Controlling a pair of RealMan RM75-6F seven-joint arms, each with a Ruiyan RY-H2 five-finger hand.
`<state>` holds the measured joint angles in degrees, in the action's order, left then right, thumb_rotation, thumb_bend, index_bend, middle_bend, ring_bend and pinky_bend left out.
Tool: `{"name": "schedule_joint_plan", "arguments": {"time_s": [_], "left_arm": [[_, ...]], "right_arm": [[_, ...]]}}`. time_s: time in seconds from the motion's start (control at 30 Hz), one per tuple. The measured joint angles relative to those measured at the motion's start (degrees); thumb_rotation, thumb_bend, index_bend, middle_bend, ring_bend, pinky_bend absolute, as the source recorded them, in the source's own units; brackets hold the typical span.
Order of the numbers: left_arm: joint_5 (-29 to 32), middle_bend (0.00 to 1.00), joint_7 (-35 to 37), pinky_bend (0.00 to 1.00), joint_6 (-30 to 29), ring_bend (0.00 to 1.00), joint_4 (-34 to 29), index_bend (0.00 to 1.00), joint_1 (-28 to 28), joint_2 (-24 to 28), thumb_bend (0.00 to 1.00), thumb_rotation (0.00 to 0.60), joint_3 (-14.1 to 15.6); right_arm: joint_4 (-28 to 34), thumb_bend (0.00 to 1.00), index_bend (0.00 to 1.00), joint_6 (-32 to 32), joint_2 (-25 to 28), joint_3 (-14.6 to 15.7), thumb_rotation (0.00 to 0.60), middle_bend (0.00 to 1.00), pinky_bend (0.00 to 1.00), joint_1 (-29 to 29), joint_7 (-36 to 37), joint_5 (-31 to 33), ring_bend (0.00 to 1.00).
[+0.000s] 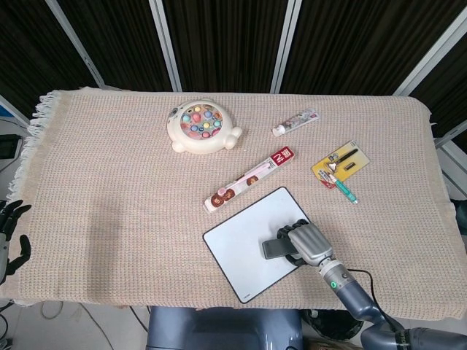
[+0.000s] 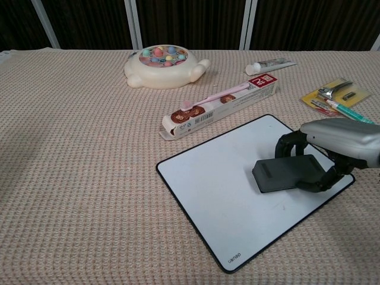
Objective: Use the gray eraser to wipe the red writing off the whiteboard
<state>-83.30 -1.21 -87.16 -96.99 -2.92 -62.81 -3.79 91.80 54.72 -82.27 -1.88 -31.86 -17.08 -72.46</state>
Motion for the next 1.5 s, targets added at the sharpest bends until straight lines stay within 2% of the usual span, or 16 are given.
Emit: {"name": "schedule_joint_plan", "arguments": {"time_s": [0.27,0.7,1.13,1.4,1.5], "left_arm": [[0.0,0.09,0.1,0.0,-0.2,0.02,-0.1,0.16,0.1,0.0,0.64,0.6,0.0],[-0.4,0.09,-0.3,0.0,-0.3,0.02,-0.2,0.16,0.1,-0.2,0.64,0.6,0.2],[-0.5,0.09,-1.2,0.0,-0.4,0.02,-0.4,0.16,0.1,-0.6,0.64,0.6,0.2],[-0.3,0.09,-1.3,0.0,-0.6,0.02,-0.4,0.16,0.2,-0.6,0.64,0.6,0.1],[-0.2,0.09,-1.0,0.0,-0.6,0.02,-0.5,0.16,0.2,-0.5,0.64,0.6,0.0]], "right_arm": [[-1.8,0.41,0.41,0.5,2.0,-1.3,0.6,0.44,0.28,0.2,2.8,0.5,0.42],[-2.2,0.41,0.41,1.4,11.3,-3.6,0.6,0.42,0.27,2.5,11.5,3.0,0.4],[-10.8,0.36,0.4,-1.9,11.5,-3.0,0.6,0.36,0.23,3.9,15.9,5.6,0.35],[-16.2,0.25,0.3,-3.9,9.4,-2.1,0.6,0.32,0.19,4.3,19.2,3.7,0.32],[-17.0,0.2,0.2,-4.7,8.9,-1.9,0.6,0.2,0.17,4.2,19.4,3.6,0.2]]}}
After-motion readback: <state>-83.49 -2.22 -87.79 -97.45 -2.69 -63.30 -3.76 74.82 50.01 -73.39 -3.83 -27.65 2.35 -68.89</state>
